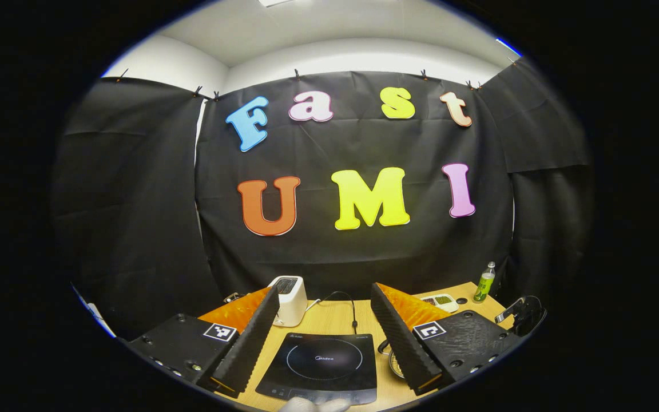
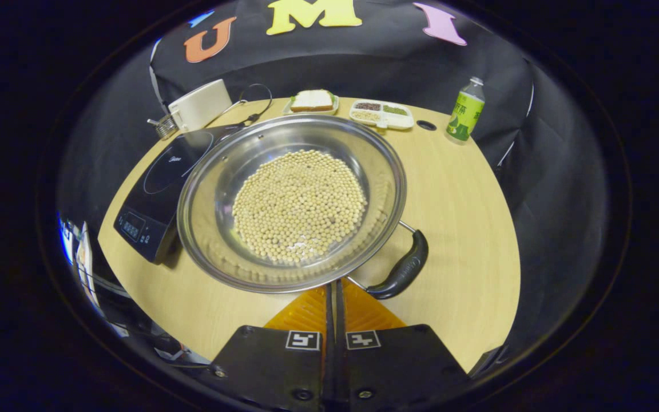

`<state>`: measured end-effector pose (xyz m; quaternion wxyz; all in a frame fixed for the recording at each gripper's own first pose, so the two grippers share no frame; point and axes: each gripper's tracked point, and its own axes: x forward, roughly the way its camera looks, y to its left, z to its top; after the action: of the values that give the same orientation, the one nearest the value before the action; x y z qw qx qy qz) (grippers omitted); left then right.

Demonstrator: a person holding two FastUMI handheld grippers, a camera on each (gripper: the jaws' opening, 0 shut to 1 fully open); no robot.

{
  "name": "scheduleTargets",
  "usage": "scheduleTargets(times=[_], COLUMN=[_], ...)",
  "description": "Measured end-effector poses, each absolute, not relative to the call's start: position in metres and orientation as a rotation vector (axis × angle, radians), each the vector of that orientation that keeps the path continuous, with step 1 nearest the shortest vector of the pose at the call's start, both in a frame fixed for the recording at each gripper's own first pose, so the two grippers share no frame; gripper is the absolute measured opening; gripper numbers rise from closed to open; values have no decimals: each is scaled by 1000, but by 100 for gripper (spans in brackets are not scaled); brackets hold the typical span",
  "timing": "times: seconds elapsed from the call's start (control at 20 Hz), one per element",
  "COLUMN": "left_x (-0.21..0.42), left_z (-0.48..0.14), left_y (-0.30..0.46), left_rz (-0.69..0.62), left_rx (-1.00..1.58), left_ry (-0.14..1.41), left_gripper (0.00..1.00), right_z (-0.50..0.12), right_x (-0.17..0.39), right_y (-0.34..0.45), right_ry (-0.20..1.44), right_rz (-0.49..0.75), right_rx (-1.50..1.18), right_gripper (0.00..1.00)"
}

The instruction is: First push the handle of the pot to place it horizontally, then grasp the pot with both hands and set it on the induction cooktop.

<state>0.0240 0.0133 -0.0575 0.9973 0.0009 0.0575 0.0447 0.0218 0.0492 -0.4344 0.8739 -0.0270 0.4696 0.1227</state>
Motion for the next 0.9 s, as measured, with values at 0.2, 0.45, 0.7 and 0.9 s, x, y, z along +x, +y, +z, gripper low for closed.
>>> scheduleTargets(times=[0.2,0.45,0.7,0.9], left_x=[31,41,51,57], left_z=[-61,-64,-70,-74], left_y=[9,4,-2,-8], left_rz=[92,103,120,132], left_rx=[1,1,7,10], left_ry=[121,130,146,163], left_gripper=[96,96,96,96], right_z=[-434,-435,-434,-433], right_x=[34,53,72,89], right_y=[30,8,-10,-24], right_ry=[977,981,980,975], right_rz=[237,211,207,210], right_rx=[-88,-101,-123,-149], right_gripper=[4,0,4,0])
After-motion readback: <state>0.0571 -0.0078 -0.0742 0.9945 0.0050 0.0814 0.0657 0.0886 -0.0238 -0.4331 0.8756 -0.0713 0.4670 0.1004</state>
